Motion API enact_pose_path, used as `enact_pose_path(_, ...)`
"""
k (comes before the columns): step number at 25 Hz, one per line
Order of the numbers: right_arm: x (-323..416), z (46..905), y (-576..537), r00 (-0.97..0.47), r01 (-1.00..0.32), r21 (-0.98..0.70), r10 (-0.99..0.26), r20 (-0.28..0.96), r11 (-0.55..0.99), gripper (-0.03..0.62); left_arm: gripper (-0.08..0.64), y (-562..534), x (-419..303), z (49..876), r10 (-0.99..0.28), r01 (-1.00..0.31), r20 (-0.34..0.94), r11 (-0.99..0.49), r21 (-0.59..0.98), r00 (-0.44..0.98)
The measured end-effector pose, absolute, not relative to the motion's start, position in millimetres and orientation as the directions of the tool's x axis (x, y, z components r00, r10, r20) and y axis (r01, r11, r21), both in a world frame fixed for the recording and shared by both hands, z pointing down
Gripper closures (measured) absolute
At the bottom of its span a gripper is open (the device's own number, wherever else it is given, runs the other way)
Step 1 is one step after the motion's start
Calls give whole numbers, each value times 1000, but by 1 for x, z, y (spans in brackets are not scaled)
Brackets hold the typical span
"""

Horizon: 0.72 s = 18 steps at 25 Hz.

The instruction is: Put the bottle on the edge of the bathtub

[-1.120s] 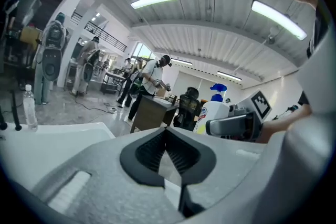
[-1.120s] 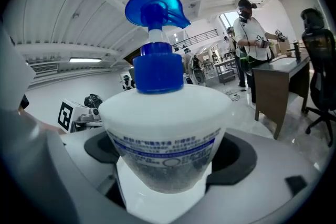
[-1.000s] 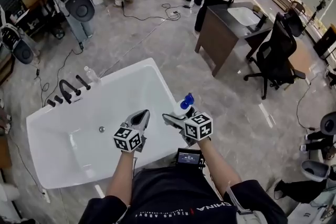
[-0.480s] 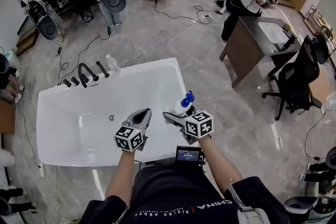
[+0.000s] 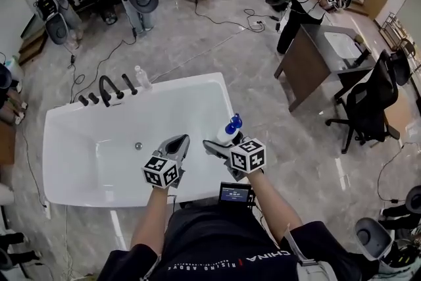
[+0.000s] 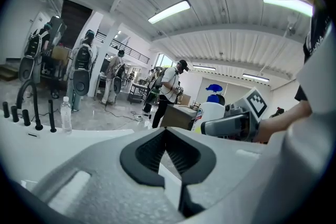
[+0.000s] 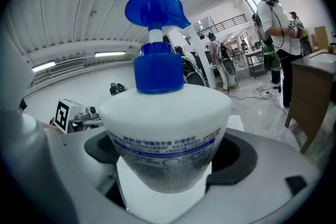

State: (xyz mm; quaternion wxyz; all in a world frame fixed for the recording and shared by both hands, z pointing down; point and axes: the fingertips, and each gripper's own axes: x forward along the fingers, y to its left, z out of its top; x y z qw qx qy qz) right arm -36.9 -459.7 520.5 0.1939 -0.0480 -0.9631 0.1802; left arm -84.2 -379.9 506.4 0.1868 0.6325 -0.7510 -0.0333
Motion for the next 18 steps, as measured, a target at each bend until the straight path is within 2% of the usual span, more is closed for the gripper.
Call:
enact_pose_path(11,-25,538,-477,-896,36,-377,197,398,926,91,551,-393,-64,517,-960,-926,240,217,309,-145)
enact_pose_path(18,-45,538,-478,-877,21,-346,183,443,938,91,551,-381,-96,531,-959,-897,216,254,361,-185)
